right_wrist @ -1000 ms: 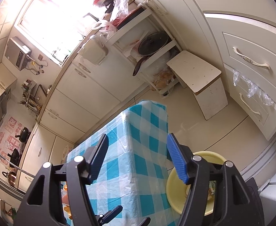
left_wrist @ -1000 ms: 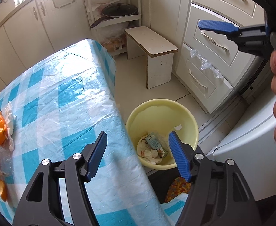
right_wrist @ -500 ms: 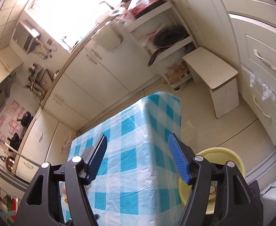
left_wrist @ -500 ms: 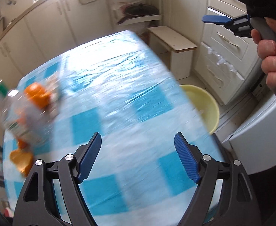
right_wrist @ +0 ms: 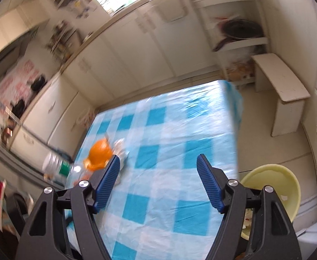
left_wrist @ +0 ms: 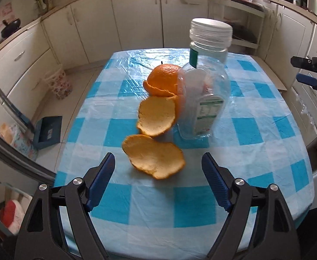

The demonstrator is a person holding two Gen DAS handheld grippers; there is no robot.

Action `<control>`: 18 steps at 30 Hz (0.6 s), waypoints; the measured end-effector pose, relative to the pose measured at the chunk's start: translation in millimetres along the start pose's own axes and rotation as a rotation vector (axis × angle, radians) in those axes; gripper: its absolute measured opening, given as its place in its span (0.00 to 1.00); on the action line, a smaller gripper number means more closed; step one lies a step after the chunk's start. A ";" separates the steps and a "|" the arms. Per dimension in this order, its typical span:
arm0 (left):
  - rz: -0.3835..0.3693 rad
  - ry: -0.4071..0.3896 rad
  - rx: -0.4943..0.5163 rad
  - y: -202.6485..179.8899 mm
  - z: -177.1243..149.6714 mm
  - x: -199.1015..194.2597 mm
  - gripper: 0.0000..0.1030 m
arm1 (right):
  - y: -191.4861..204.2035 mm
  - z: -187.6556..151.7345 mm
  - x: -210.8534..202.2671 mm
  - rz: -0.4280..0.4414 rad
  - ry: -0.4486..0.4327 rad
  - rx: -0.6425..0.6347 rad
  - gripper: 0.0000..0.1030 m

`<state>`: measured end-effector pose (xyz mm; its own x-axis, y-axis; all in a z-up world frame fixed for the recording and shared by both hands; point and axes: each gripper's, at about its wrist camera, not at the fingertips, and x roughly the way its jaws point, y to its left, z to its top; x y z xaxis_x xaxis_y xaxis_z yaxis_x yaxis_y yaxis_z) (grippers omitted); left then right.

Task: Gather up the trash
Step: 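Grasp an orange peel with the left gripper while the right gripper grasps the plastic bottle's cap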

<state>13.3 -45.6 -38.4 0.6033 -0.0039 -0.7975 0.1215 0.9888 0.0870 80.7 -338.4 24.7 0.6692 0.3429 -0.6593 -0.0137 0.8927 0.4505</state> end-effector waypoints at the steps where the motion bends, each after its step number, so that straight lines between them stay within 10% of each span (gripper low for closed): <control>1: 0.003 -0.004 0.015 0.5 3.8 4.3 0.76 | 8.1 -2.5 3.8 0.009 0.011 -0.024 0.73; 11: -0.019 0.007 0.166 -8.2 25.2 47.1 0.76 | 53.5 -17.3 35.8 0.039 0.079 -0.129 0.75; 18: -0.098 0.064 0.157 2.8 30.8 72.7 0.20 | 83.3 -14.5 46.5 0.100 0.069 -0.187 0.76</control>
<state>81.8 -47.7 -77.7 0.5313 -0.0844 -0.8429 0.3020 0.9485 0.0954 99.9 -243.9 22.9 0.6052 0.4459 -0.6595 -0.2193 0.8898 0.4003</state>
